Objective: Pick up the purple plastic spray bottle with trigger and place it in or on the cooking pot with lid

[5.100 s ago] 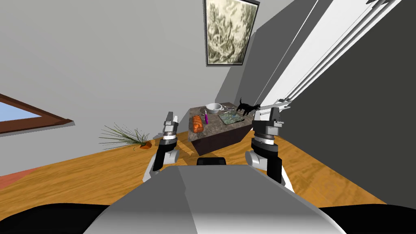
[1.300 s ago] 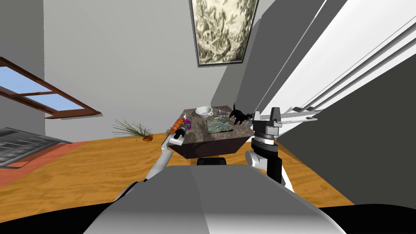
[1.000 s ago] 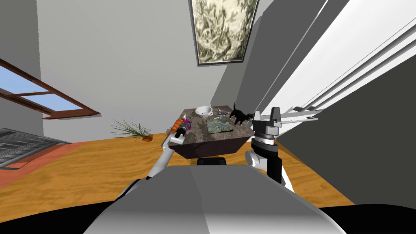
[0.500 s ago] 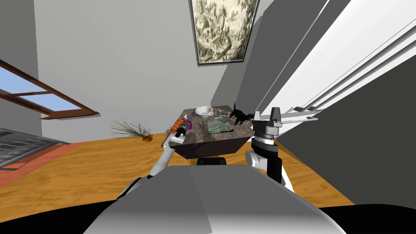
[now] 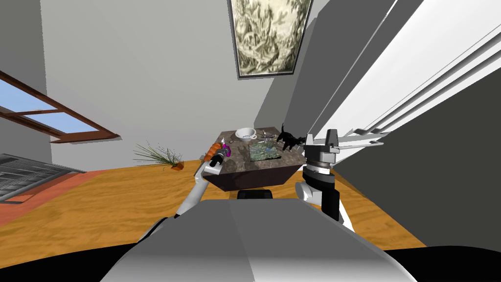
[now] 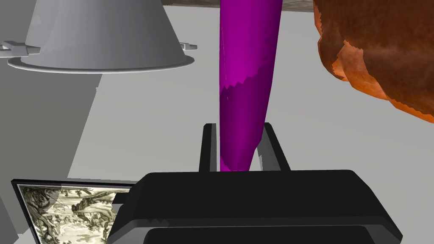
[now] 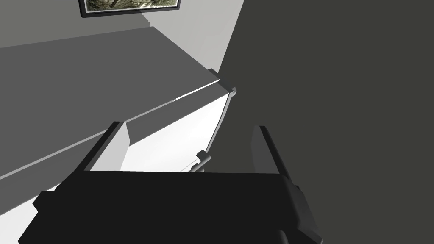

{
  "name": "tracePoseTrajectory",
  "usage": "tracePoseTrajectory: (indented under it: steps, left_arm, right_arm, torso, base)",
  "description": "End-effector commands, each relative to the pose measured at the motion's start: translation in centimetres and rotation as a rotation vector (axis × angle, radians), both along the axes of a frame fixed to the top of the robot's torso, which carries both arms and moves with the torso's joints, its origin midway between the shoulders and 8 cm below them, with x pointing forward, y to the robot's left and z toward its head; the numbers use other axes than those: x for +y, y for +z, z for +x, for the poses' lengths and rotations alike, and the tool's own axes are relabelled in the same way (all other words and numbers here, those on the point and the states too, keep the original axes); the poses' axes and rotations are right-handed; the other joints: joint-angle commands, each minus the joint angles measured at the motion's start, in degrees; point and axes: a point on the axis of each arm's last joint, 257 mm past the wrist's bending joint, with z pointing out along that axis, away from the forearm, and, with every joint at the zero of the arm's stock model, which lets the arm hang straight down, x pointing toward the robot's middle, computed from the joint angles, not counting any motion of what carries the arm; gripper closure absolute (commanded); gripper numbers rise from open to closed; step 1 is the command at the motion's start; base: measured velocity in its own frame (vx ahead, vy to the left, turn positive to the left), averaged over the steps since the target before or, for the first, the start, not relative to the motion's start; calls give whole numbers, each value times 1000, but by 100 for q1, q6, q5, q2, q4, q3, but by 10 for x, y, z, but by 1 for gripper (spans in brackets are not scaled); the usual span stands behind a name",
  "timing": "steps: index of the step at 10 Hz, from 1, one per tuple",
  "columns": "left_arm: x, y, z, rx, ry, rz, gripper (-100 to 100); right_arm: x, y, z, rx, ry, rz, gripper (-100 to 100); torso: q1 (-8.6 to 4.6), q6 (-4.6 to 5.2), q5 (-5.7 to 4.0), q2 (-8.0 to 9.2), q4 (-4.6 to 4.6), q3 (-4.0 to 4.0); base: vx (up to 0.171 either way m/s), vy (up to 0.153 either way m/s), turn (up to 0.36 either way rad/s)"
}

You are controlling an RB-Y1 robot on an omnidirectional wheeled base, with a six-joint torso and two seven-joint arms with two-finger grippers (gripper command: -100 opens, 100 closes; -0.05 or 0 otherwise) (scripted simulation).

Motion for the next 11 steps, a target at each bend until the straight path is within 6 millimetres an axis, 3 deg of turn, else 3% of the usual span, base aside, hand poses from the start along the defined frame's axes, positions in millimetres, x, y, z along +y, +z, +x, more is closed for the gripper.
tracePoseTrajectory:
  steps: [1, 2, 3, 7, 11]
  left_arm:
    - [0, 0, 0, 0, 0, 0, 100]
    - [0, 0, -1, 1, 0, 0, 0]
    - [20, 0, 2, 11, 40, 4, 100]
    - [67, 4, 7, 31, 132, 12, 100]
    - [132, 14, 10, 49, 259, 21, 100]
  right_arm:
    - [0, 0, 0, 0, 0, 0, 0]
    - [0, 0, 0, 0, 0, 0, 0]
    - [0, 0, 0, 0, 0, 0, 0]
    - [0, 0, 0, 0, 0, 0, 0]
    - [0, 0, 0, 0, 0, 0, 0]
  torso:
    - [0, 0, 0, 0, 0, 0]
    - [4, 3, 0, -4, 1, -1]
    - [7, 3, 1, -7, 0, -3]
    - [-29, 5, 18, 90, -26, 28]
    - [-45, 6, 22, 73, -40, 14]
  base:
    - [-9, -12, 12]
    - [0, 0, 0]
    - [-132, -43, -168]
    - [-232, -89, -186]
    - [-205, -131, -251]
